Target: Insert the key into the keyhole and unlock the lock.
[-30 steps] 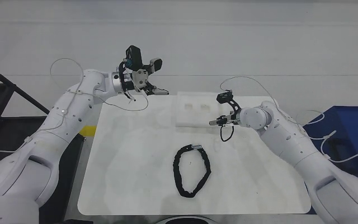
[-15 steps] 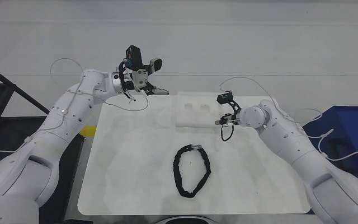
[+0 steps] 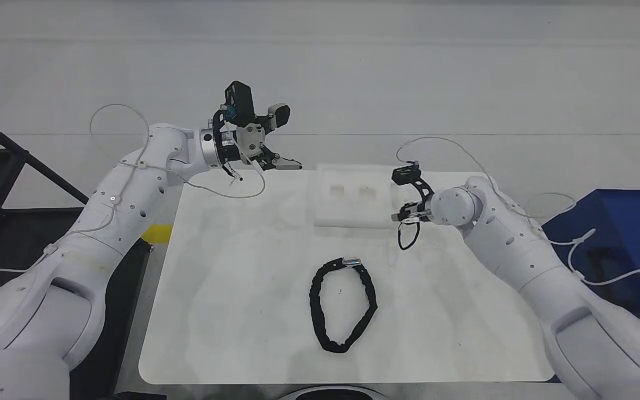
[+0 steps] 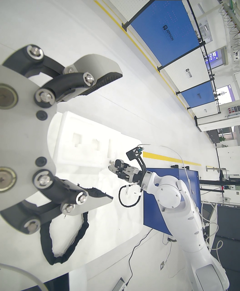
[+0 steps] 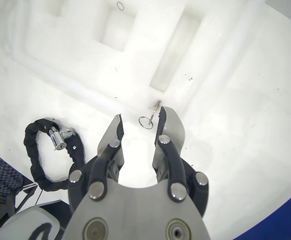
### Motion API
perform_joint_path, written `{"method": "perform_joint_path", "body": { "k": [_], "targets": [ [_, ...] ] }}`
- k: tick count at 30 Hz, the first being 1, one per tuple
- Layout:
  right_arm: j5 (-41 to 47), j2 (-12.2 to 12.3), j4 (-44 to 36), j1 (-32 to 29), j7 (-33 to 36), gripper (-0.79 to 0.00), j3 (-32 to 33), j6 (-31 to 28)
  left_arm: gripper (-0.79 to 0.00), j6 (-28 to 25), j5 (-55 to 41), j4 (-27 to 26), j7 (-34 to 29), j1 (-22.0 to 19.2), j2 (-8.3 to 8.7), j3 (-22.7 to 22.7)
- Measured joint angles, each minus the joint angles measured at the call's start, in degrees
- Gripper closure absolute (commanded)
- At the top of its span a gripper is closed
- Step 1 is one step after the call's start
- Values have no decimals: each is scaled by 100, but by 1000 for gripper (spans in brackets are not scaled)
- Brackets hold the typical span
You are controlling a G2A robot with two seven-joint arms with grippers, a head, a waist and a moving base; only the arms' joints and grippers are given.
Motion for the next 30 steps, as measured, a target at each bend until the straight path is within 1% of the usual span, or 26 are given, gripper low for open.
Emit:
{"method": "perform_joint_path", "body": {
  "k": [6, 14, 18, 21, 23, 25, 30],
  "targets": [
    [-39, -68, 171, 51, -20, -212, 31, -34, -785, 0, 0, 0, 0, 0, 0, 0],
    [-38, -183, 407, 100, -11, -200, 40, -85, -785, 0, 0, 0, 0, 0, 0, 0],
    [-46, -244, 532, 108, -23, -114, 26, -121, -785, 0, 0, 0, 0, 0, 0, 0],
    [-54, -296, 629, 121, -17, -92, 12, -139, -785, 0, 0, 0, 0, 0, 0, 0],
    [-56, -329, 693, 139, -14, -65, 10, -150, -785, 0, 0, 0, 0, 0, 0, 0],
    [-72, -359, 753, 157, -15, 0, 9, -142, -785, 0, 0, 0, 0, 0, 0, 0],
    [-109, -414, 891, 197, -31, 0, 23, -153, -785, 0, 0, 0, 0, 0, 0, 0]
  ]
}}
